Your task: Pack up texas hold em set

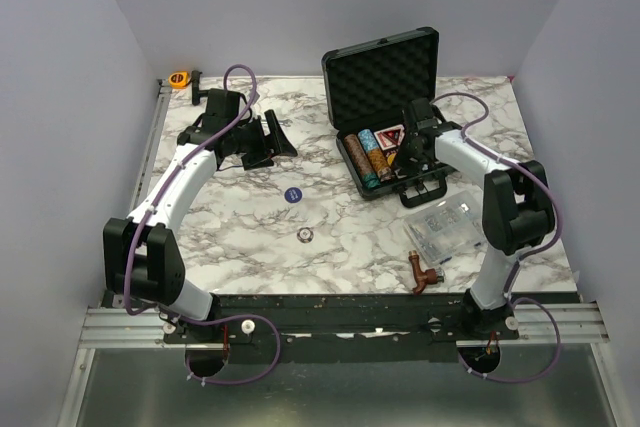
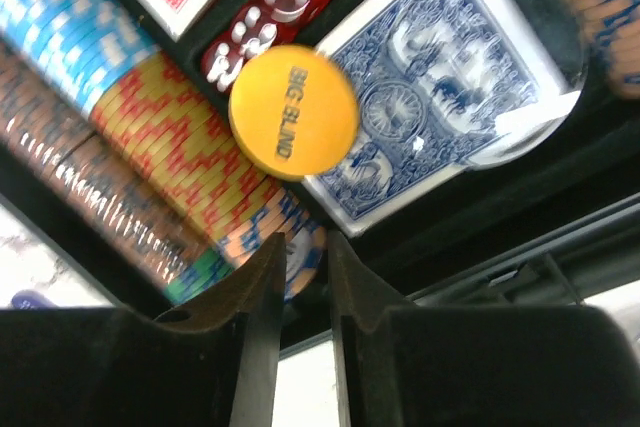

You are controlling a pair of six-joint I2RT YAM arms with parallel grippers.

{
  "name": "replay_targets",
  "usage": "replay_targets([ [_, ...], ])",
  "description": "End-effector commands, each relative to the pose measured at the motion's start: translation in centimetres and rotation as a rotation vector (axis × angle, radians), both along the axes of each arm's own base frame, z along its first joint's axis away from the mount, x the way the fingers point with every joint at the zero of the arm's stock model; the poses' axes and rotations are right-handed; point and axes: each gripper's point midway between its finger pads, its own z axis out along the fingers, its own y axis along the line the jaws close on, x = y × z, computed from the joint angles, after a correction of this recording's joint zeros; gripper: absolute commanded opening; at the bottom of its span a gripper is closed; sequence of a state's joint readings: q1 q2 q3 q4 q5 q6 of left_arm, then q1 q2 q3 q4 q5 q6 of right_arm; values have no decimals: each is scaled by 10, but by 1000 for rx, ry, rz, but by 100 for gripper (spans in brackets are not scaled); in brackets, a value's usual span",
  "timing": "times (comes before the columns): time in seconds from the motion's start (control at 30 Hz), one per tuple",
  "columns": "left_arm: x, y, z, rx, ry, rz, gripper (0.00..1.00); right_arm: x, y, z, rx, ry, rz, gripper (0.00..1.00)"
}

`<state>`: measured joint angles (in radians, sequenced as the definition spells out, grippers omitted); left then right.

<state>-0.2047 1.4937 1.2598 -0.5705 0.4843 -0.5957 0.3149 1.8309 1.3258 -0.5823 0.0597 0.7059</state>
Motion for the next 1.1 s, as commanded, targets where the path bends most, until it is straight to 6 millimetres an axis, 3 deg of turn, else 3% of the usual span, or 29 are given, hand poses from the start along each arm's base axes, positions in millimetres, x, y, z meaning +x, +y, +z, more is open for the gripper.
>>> replay_targets([
  [0.0, 0, -1, -4, -11, 13, -10, 74, 6, 26, -10, 49, 9, 52, 24],
  [0.1, 0, 0, -4, -9, 13, -9, 74, 2, 34, -11, 70, 27, 64, 17],
  [0.47, -2, -4, -5, -30, 25, -22, 74, -4, 9, 16, -54, -15, 83, 19],
  [0.73, -2, -4, -8, -27, 38, -26, 74, 6, 32, 1, 41, -26, 129, 20],
  [0.9, -2, -5, -10, -28, 42, -28, 74, 27, 49, 20, 98, -91, 157, 20],
  [1.07, -3, -6, -9, -31, 42, -32, 74, 36, 49, 35, 84, -120, 165, 22],
])
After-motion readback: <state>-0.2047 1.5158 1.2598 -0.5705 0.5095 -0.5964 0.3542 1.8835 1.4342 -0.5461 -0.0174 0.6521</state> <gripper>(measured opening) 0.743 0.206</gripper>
